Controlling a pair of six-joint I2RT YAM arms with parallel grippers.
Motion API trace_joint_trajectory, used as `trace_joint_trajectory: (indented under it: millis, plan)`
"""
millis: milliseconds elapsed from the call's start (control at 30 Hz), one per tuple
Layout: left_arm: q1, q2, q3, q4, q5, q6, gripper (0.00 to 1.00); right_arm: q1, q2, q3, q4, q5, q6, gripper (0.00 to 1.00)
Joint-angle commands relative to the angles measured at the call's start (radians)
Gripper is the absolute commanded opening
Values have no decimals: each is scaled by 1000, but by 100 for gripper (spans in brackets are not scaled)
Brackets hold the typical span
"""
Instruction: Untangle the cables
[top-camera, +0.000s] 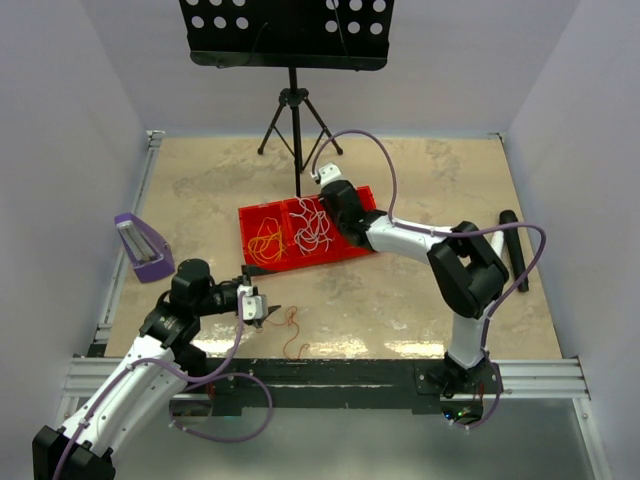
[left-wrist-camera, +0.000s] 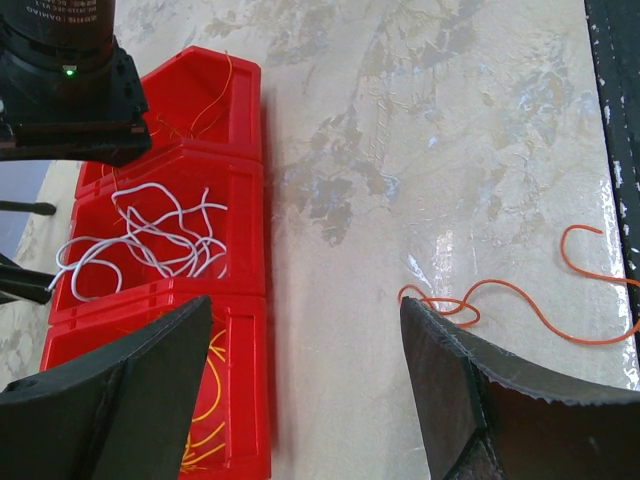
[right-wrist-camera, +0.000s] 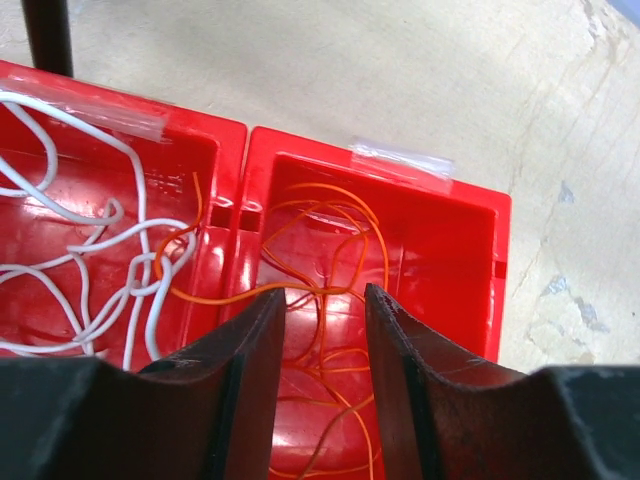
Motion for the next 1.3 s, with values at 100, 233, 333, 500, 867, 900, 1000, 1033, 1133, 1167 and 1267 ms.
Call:
trace_joint_trajectory:
  millis: [100,233,333,500,867,900,1000,1033,1133,1167,1267]
  plan:
    - [6,4,17,27,8,16,80,4,49,76,37,10,-32,39]
    - [6,8,25,24,2,17,80,4,69,93,41,4,-29,31]
    - [6,10,25,19,2,20,80,4,60,84,55,1,-29,18]
    - [6,15,23,27,8,23,80,4,8,57,63,-9,-9,0]
    - [6,11,28,16,12,26,80,-40,-90,-29,3,44,167,0]
    - [6,10,28,15,14,26,80,-45,-98,-35,2,42,179,0]
    - [6,7,29,8,12,27,80,-59,-113,-43,-12,57,225,0]
    - [6,4,28,5,12,27,80,-65,-121,-45,-15,57,236,0]
    - [6,4,26,1,11,33,80,-80,-165,-57,-14,67,265,0]
    - [6,4,23,2,11,32,80,-82,-187,-63,-5,62,270,0]
    - [6,2,18,11,16,30,80,-87,-244,-69,9,57,281,0]
